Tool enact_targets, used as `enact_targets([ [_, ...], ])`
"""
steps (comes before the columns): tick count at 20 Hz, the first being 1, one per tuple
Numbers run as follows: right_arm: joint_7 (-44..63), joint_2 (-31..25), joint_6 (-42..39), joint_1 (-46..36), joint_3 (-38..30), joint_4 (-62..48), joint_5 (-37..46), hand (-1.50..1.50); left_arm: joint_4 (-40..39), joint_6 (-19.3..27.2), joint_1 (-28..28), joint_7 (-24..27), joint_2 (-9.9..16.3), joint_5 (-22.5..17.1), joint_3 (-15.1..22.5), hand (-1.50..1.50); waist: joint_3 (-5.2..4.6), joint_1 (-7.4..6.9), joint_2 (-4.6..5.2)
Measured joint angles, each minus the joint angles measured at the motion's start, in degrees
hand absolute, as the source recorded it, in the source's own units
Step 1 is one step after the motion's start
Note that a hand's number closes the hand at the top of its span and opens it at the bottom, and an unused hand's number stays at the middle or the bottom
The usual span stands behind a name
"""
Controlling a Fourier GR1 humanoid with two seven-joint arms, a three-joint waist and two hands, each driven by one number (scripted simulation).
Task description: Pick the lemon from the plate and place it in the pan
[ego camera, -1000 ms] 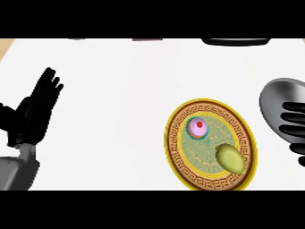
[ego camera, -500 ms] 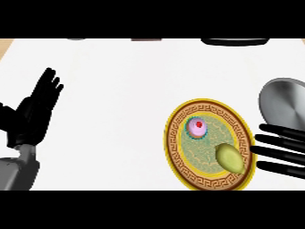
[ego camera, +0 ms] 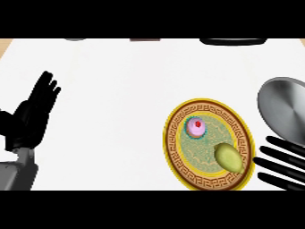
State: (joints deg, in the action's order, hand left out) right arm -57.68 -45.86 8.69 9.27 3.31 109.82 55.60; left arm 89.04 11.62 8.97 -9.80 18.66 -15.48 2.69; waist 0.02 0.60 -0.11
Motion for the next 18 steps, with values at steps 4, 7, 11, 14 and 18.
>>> enact_targets([
  [4,-0.8,3.5,1.4,1.5,-0.1,0.2,2.0,-1.50,0.9,-1.1,0.0,-0.9,-0.4,0.5,-0.8,0.00,-0.02,-0.23,0.03],
  [7,-0.6,5.8,1.9,4.0,1.2,2.5,5.3,-1.50,1.3,-1.3,-0.6,-0.9,-0.9,1.2,-1.4,0.00,-0.02,-0.25,0.02],
  [11,0.2,9.4,3.2,6.4,2.3,3.2,11.3,-1.50,2.7,-1.8,-0.5,-2.5,-1.3,1.7,-1.9,0.00,-0.02,-0.29,0.03],
  [14,2.2,12.7,2.2,5.5,3.7,3.7,15.4,-1.50,2.5,-1.9,-0.8,-2.3,-2.6,2.6,-1.8,0.00,-0.02,-0.39,0.06],
  [18,4.1,16.0,0.5,5.0,4.9,4.9,19.0,-1.50,3.6,-2.5,-0.6,-3.7,-2.9,3.3,-2.6,0.00,-0.03,-0.45,0.06],
])
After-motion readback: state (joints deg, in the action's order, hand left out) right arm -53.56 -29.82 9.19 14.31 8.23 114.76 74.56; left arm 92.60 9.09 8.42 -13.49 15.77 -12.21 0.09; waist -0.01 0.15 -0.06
